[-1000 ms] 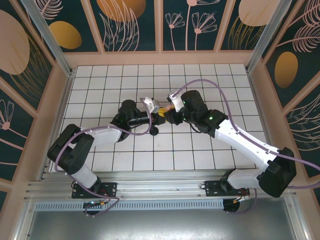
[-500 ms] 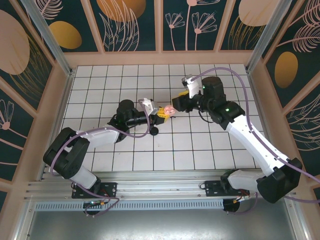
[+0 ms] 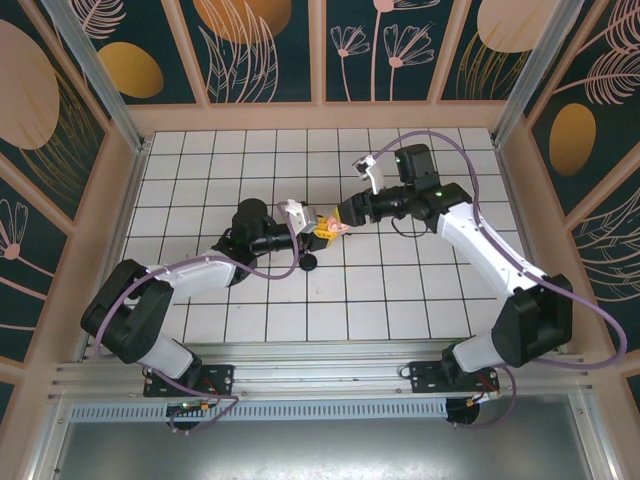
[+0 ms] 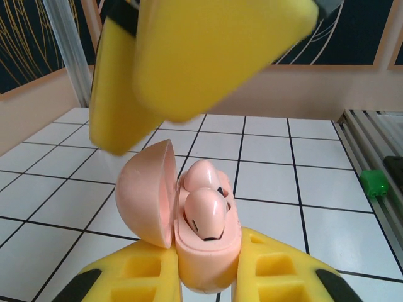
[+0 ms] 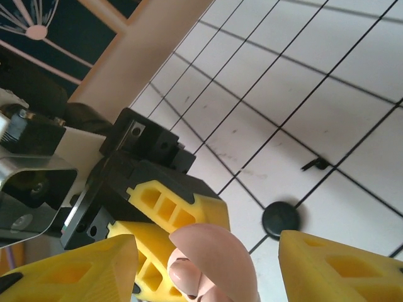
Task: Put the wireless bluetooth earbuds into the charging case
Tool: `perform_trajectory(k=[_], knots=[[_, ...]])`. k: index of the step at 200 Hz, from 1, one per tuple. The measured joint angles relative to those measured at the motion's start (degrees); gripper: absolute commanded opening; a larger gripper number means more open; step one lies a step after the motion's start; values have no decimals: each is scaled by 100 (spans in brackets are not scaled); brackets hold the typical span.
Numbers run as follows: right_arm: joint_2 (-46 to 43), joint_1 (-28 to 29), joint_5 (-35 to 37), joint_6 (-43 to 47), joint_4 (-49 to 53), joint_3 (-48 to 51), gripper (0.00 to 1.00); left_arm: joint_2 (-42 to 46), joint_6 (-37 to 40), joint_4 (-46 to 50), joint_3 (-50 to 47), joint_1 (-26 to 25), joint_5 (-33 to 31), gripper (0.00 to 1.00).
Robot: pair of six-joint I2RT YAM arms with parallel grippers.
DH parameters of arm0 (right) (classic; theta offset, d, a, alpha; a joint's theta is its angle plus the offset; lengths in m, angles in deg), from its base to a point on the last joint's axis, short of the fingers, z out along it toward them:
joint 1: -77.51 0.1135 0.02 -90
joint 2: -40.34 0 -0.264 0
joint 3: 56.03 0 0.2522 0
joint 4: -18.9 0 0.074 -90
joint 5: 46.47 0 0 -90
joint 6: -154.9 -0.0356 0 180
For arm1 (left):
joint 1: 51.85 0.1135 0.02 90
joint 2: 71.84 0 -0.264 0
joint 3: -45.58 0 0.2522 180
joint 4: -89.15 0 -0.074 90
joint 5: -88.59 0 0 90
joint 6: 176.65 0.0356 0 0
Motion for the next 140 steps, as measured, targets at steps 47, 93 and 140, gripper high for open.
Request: perform_trajectory(k=[47,93,140], knots=[[66,-17,-514,7,4,0,55,79,7,31,0,0,13,17],[-614,-42,-562,-223,-96,557,49,83,2,168,22,-11,-28,17],[-1888,-249,-289,-1016,-634,1620,50,48,-271,407,289,-11,-122,16]])
